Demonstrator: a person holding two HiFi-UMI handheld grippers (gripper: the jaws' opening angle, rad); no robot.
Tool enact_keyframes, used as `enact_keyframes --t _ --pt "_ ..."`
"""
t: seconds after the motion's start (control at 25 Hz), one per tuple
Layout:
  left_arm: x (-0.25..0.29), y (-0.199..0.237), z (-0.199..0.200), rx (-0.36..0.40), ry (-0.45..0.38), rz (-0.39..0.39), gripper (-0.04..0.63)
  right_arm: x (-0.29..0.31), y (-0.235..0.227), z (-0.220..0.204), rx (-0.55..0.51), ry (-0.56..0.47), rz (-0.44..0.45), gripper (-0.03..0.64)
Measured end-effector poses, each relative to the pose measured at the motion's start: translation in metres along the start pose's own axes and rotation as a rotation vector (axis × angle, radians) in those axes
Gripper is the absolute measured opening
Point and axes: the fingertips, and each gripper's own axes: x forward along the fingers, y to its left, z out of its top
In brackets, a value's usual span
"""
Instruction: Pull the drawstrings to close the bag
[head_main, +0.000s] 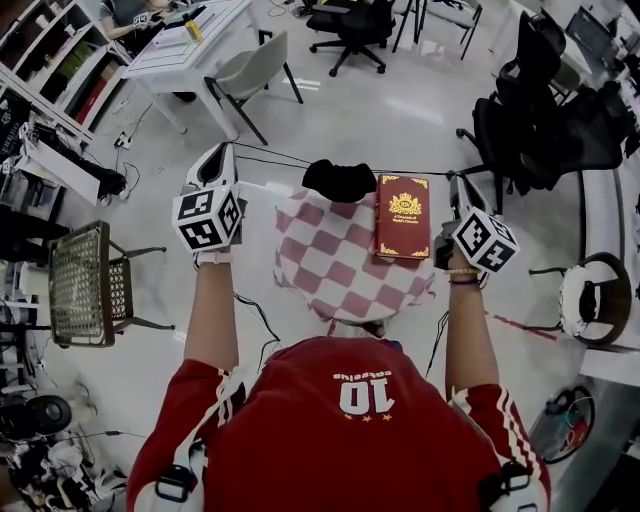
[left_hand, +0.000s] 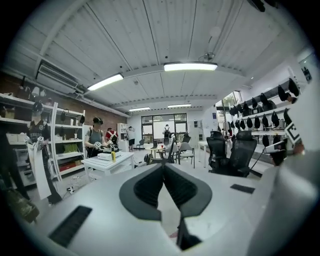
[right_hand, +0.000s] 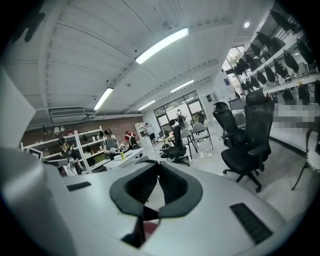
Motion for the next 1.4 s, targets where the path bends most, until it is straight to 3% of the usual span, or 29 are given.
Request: enact_keyframes --t 0.28,0.6,0.88,1.4 --pt "-0.021 -0.032 -0.084 -0.058 0.155 -0.150 0.018 -0.019 -0.003 -0.064 0.020 0.109 -0.020 0.025" --pt "-0.052 -0.084 -0.135 -0.057 0.255 -0.354 0.018 -0.058 -0.004 -0.113 0.019 0.171 -0.057 0.026" --pt "-0.077 -0.100 -0.163 -0.081 0.288 -0.409 0.020 -0.095 -0.004 -0.155 0.019 0.217 -0.111 0.026" --pt "-0.121 -0.131 -0.199 -0.052 0.346 -0.535 0.040 -0.164 -0.011 -0.221 0.015 0.322 -0.209 0.029"
